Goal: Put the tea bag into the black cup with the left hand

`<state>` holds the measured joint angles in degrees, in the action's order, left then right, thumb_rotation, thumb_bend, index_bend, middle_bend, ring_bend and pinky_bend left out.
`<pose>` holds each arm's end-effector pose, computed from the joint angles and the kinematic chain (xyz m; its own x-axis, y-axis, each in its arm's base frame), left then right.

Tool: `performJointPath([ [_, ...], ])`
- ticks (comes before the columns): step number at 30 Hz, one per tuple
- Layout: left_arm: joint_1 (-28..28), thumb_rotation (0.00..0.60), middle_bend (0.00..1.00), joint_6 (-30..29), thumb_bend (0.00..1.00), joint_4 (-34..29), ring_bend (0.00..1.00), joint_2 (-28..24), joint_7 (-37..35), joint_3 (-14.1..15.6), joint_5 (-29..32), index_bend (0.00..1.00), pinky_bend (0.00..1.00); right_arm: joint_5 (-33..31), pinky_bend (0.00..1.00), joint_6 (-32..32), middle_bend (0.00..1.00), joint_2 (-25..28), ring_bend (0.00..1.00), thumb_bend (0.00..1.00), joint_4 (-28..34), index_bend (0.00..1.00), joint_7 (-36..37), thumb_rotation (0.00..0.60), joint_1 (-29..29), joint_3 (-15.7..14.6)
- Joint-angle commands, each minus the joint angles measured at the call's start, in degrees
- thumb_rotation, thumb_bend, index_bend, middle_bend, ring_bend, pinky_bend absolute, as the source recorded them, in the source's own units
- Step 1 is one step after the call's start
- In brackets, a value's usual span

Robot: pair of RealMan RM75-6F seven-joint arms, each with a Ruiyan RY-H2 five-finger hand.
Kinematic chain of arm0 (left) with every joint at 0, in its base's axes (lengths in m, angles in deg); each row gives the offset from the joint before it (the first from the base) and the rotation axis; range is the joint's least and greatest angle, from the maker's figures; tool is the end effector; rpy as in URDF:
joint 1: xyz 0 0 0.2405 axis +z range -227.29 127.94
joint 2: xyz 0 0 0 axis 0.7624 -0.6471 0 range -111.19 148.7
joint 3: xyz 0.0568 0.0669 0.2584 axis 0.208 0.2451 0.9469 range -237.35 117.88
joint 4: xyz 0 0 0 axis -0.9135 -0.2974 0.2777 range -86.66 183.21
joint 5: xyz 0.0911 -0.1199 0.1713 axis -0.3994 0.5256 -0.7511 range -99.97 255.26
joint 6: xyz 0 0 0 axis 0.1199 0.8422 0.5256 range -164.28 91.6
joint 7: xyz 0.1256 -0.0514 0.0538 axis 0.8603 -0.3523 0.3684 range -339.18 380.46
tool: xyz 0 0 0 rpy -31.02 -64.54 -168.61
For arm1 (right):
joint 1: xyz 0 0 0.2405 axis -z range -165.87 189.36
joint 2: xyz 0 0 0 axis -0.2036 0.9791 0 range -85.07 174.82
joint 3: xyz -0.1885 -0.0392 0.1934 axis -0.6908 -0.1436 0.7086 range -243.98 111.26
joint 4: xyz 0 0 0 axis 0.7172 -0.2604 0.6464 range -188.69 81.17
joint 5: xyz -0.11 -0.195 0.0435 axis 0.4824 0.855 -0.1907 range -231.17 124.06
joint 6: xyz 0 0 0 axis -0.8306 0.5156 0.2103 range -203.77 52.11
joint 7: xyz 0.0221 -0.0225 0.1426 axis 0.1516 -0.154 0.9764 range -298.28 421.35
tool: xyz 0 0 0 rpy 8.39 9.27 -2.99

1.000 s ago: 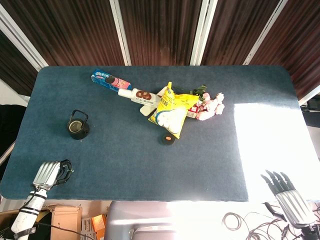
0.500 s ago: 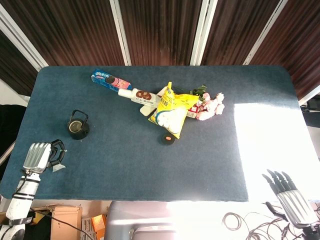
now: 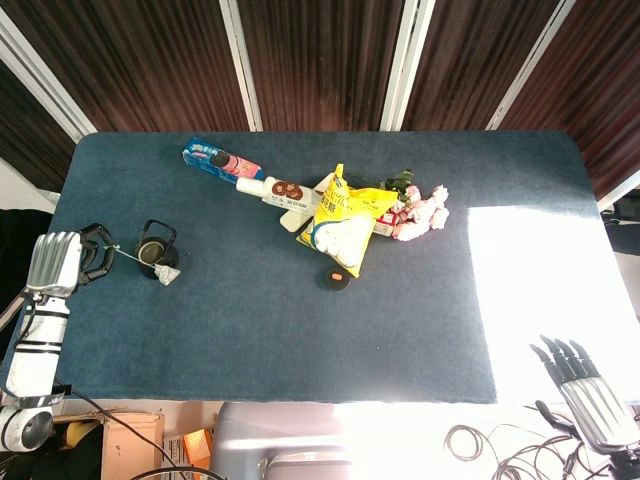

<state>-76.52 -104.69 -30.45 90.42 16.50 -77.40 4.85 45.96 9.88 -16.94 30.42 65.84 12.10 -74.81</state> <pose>-0.2794 0.3712 0.1504 0.2989 -0.1198 0.9467 0.9457 -0.0958 -0.3107 -0.3636 -0.1046 0.1415 0.4924 -0.2344 0.8382 -0.8701 -0.1559 0.4675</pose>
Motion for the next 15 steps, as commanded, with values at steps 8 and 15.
performJointPath([
  [8, -6.2, 0.600, 1.00, 5.9, 0.44, 1.4, 1.00, 0.6, 5.0, -3.5, 6.1, 0.74, 0.89, -0.8, 0.00, -0.3, 0.00, 0.1, 0.00, 0.30, 0.2, 0.00, 0.2, 0.600, 0.0, 0.4],
  [15, -8.6, 0.600, 1.00, 8.6, 0.44, 4.3, 1.00, 1.6, 6.7, -4.0, 9.4, 0.74, 0.89, -1.7, 0.00, -0.8, 0.00, 0.2, 0.00, 0.30, 0.1, 0.00, 0.4, 0.600, -0.1, 0.8],
])
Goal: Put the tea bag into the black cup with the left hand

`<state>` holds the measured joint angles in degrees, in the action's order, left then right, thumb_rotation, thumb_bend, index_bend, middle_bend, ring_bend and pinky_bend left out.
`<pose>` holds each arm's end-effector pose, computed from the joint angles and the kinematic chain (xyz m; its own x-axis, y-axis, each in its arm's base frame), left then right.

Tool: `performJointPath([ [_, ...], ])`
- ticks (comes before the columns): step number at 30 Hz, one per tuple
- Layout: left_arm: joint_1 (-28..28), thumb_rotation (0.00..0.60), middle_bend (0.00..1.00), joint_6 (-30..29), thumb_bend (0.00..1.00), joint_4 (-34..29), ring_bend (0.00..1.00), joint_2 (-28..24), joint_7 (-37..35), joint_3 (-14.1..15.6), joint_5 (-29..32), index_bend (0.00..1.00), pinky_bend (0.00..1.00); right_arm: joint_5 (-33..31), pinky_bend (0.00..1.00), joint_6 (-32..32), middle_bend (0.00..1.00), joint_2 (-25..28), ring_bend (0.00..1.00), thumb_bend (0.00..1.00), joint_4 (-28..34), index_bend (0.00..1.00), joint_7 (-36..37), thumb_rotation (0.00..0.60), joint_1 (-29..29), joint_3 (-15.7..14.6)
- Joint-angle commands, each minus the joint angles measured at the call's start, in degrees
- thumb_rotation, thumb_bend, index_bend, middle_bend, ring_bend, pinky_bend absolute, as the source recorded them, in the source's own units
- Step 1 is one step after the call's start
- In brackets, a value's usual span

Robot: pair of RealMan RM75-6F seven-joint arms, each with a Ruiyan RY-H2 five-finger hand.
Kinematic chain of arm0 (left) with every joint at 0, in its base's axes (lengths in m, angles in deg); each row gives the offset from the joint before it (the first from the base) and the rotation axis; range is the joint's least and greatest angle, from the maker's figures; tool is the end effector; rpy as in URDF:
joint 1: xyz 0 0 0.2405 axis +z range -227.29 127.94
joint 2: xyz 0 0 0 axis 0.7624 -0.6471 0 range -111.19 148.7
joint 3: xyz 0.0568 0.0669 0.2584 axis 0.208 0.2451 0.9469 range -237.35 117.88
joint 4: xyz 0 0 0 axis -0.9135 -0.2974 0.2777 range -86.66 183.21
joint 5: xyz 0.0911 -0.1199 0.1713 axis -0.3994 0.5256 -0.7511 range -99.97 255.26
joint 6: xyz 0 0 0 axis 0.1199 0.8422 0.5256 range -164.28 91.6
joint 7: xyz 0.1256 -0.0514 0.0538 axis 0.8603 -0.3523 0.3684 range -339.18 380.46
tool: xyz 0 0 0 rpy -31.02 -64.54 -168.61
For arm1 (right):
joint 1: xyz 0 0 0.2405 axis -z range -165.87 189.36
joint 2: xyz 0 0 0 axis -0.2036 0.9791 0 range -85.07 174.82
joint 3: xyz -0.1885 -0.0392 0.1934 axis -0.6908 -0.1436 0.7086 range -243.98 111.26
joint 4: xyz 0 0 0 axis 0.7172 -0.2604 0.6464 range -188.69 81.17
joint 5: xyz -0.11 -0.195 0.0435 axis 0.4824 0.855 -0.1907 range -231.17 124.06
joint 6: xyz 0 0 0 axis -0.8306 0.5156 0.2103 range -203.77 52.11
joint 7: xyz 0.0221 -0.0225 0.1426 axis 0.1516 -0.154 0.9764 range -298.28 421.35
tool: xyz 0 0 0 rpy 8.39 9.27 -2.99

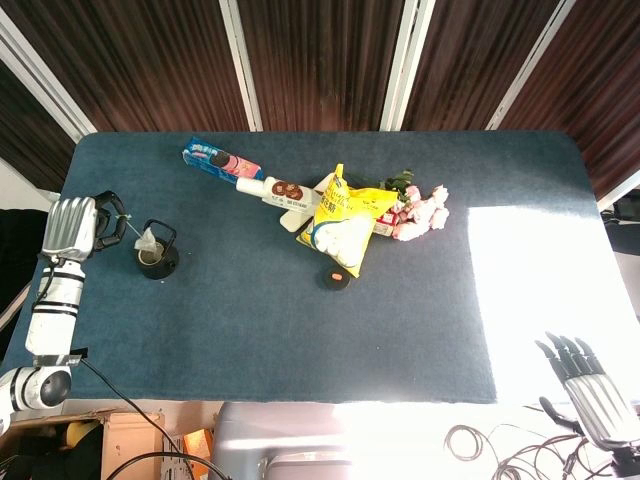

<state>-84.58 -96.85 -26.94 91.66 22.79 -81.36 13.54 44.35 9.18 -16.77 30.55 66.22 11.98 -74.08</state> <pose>-0.2487 0.4270 0.1542 0.3332 -0.1111 0.9363 0.9381 -0.0604 -0.3410 -0.3670 -0.1089 0.1443 0.4872 -0.2319 0.8420 -0.8733 -0.1276 0.4702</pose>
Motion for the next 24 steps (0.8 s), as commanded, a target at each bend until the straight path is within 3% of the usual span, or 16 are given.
performJointPath([
  [1, -0.8, 0.600, 1.00, 1.3, 0.44, 1.3, 1.00, 0.6, 0.5, 0.2, 1.2, 0.74, 0.89, -0.2, 0.00, -0.1, 0.00, 0.0, 0.00, 0.30, 0.0, 0.00, 0.0, 0.600, 0.0, 0.1],
  [11, -0.5, 0.600, 1.00, 3.6, 0.44, 5.9, 1.00, 3.4, -1.6, 3.7, 0.9, 0.74, 0.89, -0.3, 0.00, 0.1, 0.00, -0.1, 0.00, 0.30, 0.1, 0.00, -0.3, 0.600, 0.2, 0.2],
  [24, 4.4, 0.600, 1.00, -1.2, 0.44, 3.5, 1.00, 5.0, -7.0, 13.3, -11.3, 0.74, 0.89, 0.0, 0.00, -0.1, 0.00, -0.4, 0.00, 0.30, 0.0, 0.00, -1.0, 0.600, 0.2, 0.1],
])
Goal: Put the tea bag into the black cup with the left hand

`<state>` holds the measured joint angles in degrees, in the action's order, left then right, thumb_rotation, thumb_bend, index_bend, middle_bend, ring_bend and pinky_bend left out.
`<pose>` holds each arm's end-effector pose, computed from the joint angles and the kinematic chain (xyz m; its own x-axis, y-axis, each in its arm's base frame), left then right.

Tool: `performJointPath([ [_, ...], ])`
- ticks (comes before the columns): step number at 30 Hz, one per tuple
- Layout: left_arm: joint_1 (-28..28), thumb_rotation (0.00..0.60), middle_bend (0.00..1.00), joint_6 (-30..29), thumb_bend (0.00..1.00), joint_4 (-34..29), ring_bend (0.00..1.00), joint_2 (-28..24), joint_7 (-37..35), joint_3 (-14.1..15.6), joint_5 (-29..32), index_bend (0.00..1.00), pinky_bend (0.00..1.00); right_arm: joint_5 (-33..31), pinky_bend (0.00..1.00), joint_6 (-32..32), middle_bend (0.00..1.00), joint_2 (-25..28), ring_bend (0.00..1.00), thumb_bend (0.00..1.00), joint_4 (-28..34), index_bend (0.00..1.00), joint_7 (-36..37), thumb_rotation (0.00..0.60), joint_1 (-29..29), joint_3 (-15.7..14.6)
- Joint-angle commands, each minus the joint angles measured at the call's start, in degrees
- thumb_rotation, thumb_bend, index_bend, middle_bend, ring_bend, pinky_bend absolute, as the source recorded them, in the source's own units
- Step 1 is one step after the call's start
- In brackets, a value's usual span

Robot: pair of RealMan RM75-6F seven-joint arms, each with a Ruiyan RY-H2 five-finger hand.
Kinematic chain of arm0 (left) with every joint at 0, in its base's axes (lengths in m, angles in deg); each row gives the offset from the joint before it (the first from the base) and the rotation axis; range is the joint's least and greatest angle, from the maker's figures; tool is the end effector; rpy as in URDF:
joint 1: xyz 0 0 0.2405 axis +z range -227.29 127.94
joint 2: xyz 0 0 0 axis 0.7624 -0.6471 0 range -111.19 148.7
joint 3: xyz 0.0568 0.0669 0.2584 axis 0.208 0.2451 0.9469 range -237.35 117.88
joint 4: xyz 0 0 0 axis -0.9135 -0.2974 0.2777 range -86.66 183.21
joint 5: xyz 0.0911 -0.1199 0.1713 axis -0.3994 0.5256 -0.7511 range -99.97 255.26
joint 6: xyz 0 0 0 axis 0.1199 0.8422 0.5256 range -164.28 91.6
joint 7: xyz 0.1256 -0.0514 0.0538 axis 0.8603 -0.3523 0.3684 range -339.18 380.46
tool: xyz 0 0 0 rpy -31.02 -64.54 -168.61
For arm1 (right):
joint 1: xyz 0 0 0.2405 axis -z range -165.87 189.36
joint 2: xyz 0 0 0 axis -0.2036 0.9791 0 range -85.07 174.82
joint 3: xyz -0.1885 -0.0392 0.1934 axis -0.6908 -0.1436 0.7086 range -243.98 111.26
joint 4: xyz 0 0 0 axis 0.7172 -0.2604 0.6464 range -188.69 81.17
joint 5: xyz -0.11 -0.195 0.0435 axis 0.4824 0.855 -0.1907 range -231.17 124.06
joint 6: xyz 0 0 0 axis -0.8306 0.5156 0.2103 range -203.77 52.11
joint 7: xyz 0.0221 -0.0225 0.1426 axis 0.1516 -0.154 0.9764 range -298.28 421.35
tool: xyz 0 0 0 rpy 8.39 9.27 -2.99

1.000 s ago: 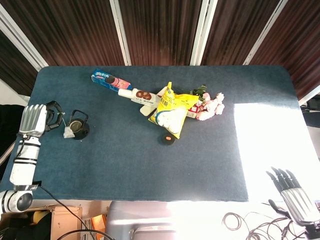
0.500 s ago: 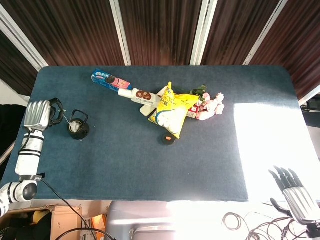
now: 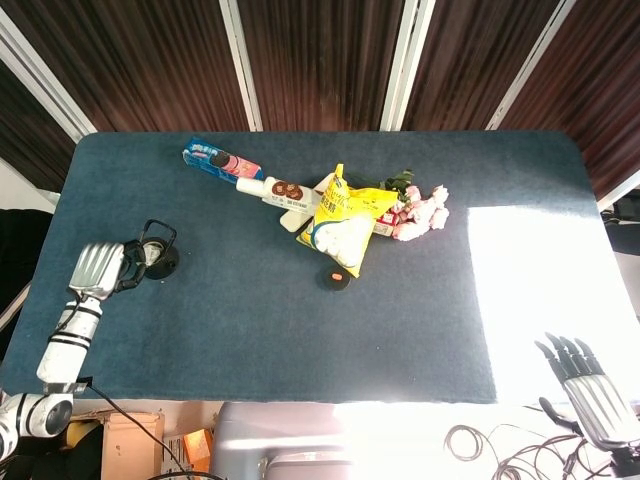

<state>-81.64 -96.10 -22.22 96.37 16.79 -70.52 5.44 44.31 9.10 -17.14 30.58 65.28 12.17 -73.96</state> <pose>-0.2948 0.3828 0.0900 0.3927 0.0899 0.9153 0.9163 -0.1241 -0.3809 -0.3667 -0.1082 0.1420 0.4950 -0.2306 0.8377 -0.8689 -0.1276 0.4783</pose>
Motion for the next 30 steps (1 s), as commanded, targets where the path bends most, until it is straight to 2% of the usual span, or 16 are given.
performJointPath([
  [1, 1.7, 0.600, 1.00, -2.5, 0.44, -1.5, 1.00, 0.4, -0.6, 3.3, -4.2, 0.74, 0.89, 0.1, 0.00, -0.2, 0.00, -0.1, 0.00, 0.30, 0.0, 0.00, -0.2, 0.600, -0.1, -0.1],
  [6, 2.1, 0.600, 1.00, -3.1, 0.44, -2.1, 1.00, 0.5, -0.1, 4.2, -5.5, 0.74, 0.89, 0.3, 0.00, -0.2, 0.00, -0.1, 0.00, 0.30, 0.1, 0.00, -0.4, 0.600, -0.1, -0.2],
  [10, 3.3, 0.600, 0.99, -3.6, 0.43, -3.8, 1.00, 0.7, 1.2, 7.5, -8.4, 0.72, 0.89, 0.5, 0.00, 0.0, 0.00, -0.1, 0.00, 0.30, 0.0, 0.00, -0.3, 0.600, 0.0, -0.2],
  [11, 3.3, 0.600, 0.99, -3.0, 0.42, -4.0, 1.00, 0.7, 1.5, 7.8, -8.3, 0.67, 0.89, 0.5, 0.00, -0.1, 0.00, -0.1, 0.00, 0.30, 0.0, 0.00, -0.3, 0.600, 0.0, -0.3],
  [13, 3.1, 0.600, 0.99, -1.5, 0.33, -4.4, 1.00, 0.5, 2.3, 8.1, -7.7, 0.52, 0.89, 0.5, 0.00, -0.1, 0.00, 0.0, 0.00, 0.30, 0.0, 0.00, -0.4, 0.600, 0.0, -0.3],
  [15, 3.0, 0.600, 0.99, -0.5, 0.18, -4.7, 1.00, 0.4, 2.6, 8.1, -7.0, 0.36, 0.89, 0.6, 0.00, 0.2, 0.00, 0.0, 0.00, 0.30, 0.0, 0.00, -0.2, 0.600, 0.1, -0.3],
  [17, 2.9, 0.600, 0.99, -0.1, 0.10, -5.0, 1.00, 0.2, 2.5, 8.0, -6.8, 0.29, 0.89, 0.5, 0.00, 0.4, 0.00, 0.1, 0.00, 0.30, 0.0, 0.00, 0.0, 0.600, 0.1, -0.2],
  [21, 2.9, 0.600, 0.99, 0.0, 0.02, -5.6, 1.00, -0.4, 2.2, 7.9, -6.9, 0.25, 0.89, 0.5, 0.00, 0.1, 0.00, 0.1, 0.00, 0.30, -0.1, 0.00, 0.1, 0.600, 0.1, -0.2],
  [26, 2.7, 0.600, 0.99, -0.2, 0.01, -5.2, 1.00, -0.7, 1.2, 6.6, -5.9, 0.23, 0.89, 0.5, 0.00, 0.1, 0.00, 0.1, 0.00, 0.30, 0.0, 0.00, 0.0, 0.600, 0.0, -0.3],
  [28, 2.6, 0.600, 0.99, -0.5, 0.05, -4.2, 1.00, -0.6, 0.6, 5.5, -4.9, 0.23, 0.89, 0.6, 0.00, 0.3, 0.00, 0.1, 0.00, 0.30, 0.0, 0.00, 0.1, 0.600, 0.1, -0.2],
  [30, 2.5, 0.600, 0.99, 0.1, 0.15, -3.1, 1.00, -0.4, -0.3, 4.6, -3.6, 0.23, 0.89, 0.6, 0.00, 0.3, 0.00, 0.1, 0.00, 0.30, 0.0, 0.00, 0.1, 0.600, 0.1, -0.3],
])
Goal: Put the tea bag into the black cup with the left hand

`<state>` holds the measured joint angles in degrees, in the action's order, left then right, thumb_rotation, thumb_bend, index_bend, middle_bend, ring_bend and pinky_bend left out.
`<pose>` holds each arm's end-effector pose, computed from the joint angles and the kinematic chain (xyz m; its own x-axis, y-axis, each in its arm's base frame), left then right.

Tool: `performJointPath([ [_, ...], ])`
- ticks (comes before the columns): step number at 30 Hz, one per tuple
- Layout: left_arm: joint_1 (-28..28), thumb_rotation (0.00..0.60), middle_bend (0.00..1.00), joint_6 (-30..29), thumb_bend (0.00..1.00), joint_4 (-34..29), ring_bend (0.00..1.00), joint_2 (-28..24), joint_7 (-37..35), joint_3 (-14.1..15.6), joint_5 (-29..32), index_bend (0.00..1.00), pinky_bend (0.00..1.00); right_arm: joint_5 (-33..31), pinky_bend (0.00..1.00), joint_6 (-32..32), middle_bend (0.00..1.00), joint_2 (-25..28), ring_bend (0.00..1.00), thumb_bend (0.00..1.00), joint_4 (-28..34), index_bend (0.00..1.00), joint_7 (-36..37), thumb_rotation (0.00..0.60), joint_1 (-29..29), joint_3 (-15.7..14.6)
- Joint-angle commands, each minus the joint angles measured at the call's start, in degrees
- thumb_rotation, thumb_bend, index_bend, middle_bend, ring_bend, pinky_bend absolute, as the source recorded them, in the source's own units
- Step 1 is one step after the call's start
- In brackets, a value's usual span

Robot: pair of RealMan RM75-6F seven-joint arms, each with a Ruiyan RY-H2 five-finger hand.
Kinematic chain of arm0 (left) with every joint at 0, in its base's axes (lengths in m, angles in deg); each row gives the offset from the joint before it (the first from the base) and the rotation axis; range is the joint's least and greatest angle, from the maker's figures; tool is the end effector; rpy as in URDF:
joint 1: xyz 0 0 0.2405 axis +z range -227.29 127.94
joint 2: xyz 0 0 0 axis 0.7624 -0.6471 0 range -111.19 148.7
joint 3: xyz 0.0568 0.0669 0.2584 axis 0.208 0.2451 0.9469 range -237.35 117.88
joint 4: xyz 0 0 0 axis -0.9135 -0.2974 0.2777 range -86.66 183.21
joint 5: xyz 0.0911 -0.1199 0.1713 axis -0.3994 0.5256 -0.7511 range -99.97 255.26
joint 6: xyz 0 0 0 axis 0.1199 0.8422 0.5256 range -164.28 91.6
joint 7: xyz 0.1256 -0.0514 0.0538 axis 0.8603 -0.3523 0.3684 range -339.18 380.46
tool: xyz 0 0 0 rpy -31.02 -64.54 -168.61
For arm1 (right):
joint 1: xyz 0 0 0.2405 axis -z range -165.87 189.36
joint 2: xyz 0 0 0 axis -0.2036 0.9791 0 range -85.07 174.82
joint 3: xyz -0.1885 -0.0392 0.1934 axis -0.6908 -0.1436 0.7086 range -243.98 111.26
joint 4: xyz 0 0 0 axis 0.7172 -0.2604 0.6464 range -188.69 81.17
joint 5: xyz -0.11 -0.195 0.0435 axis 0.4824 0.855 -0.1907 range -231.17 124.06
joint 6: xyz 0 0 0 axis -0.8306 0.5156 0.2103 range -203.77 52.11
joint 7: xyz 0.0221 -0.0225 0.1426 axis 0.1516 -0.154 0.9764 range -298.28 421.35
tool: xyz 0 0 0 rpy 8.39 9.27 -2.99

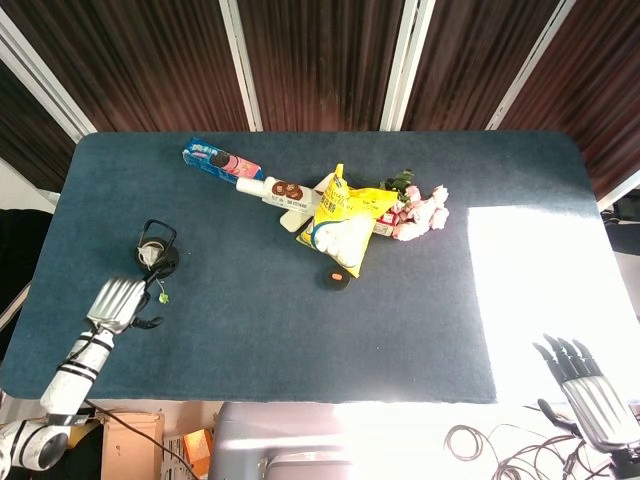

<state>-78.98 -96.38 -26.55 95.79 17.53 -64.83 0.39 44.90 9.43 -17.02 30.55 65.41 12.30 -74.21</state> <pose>-0.3023 0.3394 0.0613 0.4310 0.2105 0.8775 0.8975 -0.2006 -0.3927 -0.3658 -0.1062 0.1422 0.4950 -0.2313 0.8375 -0.8689 -0.1357 0.4760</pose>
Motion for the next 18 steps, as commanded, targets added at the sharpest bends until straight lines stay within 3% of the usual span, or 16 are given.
performJointPath([
  [1, -0.4, 0.600, 0.99, 1.2, 0.19, 2.2, 1.00, 0.4, -1.6, -1.5, 2.4, 0.23, 0.89, 0.1, 0.00, -0.1, 0.00, 0.0, 0.00, 0.30, 0.0, 0.00, 0.0, 0.600, 0.0, 0.0],
  [7, -2.1, 0.600, 0.99, 8.4, 0.34, 7.7, 1.00, 1.7, -0.5, -2.3, 7.8, 0.23, 0.89, 0.2, 0.00, -0.1, 0.00, 0.0, 0.00, 0.30, 0.0, 0.00, 0.0, 0.600, 0.0, -0.1],
  [18, -3.5, 0.600, 0.99, 11.2, 0.37, 12.5, 1.00, 4.3, 1.7, -3.6, 11.0, 0.23, 0.89, -0.1, 0.00, -0.4, 0.00, 0.1, 0.00, 0.30, 0.1, 0.00, 0.0, 0.600, -0.1, 0.0],
])
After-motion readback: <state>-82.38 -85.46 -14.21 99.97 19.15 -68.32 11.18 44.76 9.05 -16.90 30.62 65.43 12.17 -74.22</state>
